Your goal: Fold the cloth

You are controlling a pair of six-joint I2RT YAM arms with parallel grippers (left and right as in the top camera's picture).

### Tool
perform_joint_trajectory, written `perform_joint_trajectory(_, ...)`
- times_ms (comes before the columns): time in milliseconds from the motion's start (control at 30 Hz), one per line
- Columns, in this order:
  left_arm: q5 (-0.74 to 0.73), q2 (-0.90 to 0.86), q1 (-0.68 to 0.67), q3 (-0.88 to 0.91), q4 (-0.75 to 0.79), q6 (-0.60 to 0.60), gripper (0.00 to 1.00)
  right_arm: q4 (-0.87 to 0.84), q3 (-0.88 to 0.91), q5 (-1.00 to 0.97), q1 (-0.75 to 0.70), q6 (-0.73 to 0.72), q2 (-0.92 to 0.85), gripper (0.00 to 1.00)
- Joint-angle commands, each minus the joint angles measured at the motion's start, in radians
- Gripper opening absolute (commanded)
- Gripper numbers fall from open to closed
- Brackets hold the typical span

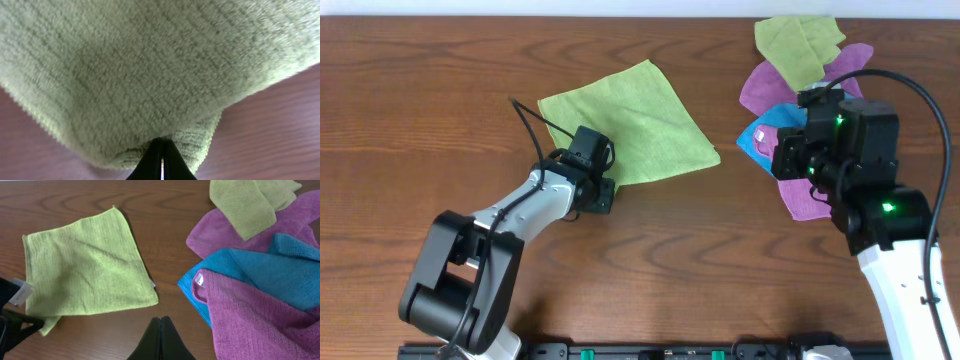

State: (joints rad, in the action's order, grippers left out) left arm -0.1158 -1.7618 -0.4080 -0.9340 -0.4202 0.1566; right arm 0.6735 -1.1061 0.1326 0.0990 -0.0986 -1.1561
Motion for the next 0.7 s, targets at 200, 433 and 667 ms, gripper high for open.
perform_joint_trajectory(200, 0.281, -0.035, 0.002, 0.050, -0.265, 0.024, 0.06, 0.009, -0.013, 0.006, -0.006, -0.012, 0.009, 0.01)
perform_joint_trajectory(433, 0.349, -0.035, 0.002, 0.050, -0.343, 0.076, 0.06, 0.034, -0.013, 0.006, -0.006, -0.008, 0.004, 0.01)
perform_joint_trajectory(667, 0.431, -0.035, 0.002, 0.046, -0.290, 0.136, 0.06, 0.056, -0.012, 0.075, -0.006, 0.018, 0.001, 0.01)
